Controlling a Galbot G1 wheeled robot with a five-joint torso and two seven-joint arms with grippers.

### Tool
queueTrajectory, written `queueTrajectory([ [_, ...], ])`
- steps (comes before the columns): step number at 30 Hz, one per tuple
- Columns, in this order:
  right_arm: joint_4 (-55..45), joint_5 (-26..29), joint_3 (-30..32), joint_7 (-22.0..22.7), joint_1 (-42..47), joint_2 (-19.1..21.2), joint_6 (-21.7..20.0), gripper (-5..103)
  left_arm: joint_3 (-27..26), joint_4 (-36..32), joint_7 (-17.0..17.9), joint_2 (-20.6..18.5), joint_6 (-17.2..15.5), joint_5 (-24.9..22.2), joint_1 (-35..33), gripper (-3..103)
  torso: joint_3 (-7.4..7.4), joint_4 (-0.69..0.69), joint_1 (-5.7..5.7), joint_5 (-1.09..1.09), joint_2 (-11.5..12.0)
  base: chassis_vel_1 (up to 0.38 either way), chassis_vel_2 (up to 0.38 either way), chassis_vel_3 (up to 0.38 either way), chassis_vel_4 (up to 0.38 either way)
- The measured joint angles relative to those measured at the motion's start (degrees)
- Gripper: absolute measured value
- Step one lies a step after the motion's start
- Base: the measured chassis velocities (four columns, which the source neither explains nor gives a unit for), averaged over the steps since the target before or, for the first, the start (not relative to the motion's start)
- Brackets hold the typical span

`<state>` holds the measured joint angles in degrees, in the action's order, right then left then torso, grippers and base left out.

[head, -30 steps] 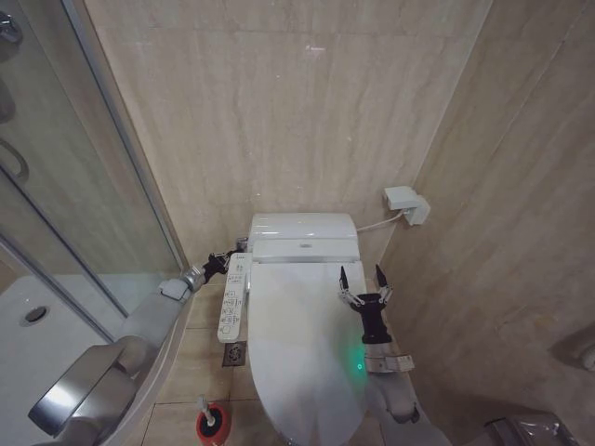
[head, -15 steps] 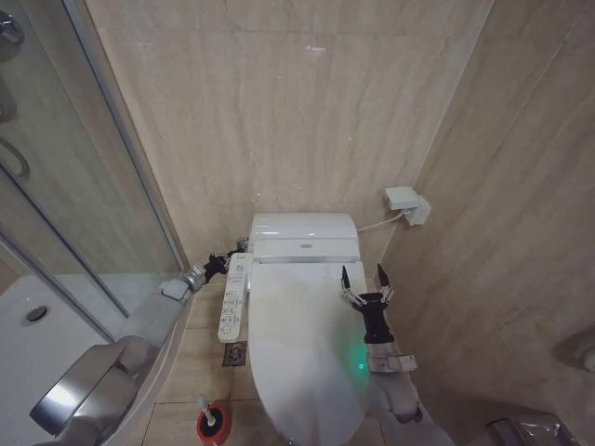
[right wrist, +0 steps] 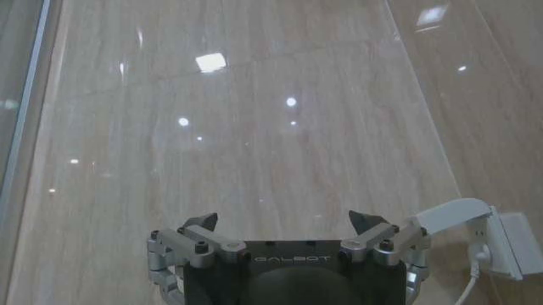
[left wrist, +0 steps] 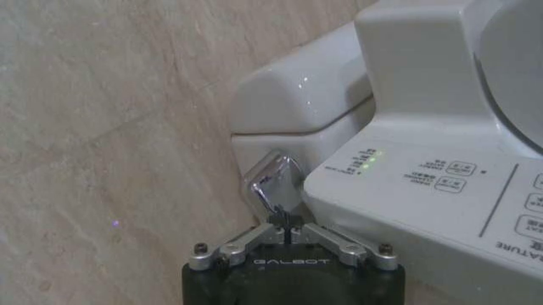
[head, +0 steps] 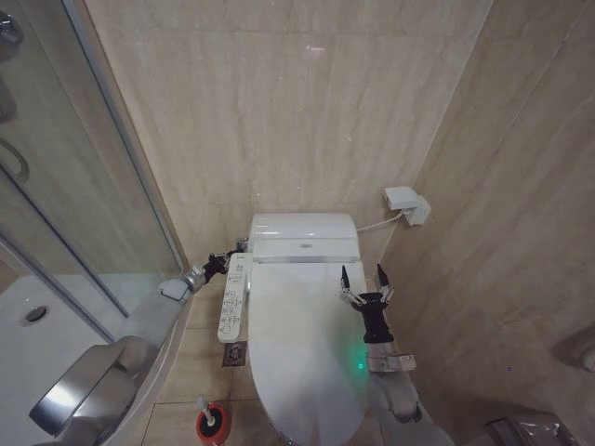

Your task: Open the toilet lid, clean the toilet bowl with a toilet brush, close the toilet lid, and flush.

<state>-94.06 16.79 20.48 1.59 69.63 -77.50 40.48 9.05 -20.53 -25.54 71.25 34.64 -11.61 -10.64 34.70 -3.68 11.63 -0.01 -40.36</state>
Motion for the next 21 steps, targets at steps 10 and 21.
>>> queueTrajectory([
  [10,-0.5,0.0,0.2,0.1,0.6,0.5,-0.1,100,-2.2,-5.5,0.4,-2.3,0.1,-1.6,-2.2,0,0.00,-0.03,0.01,-0.01,0.0,0.000,0.000,0.000,0.000],
  [21,-1.0,0.0,0.9,0.3,1.5,1.4,0.0,100,-6.7,-32.9,17.3,-11.2,-6.0,-10.8,-15.2,0,-0.01,0.07,0.00,0.01,0.0,0.000,0.000,0.000,0.000],
])
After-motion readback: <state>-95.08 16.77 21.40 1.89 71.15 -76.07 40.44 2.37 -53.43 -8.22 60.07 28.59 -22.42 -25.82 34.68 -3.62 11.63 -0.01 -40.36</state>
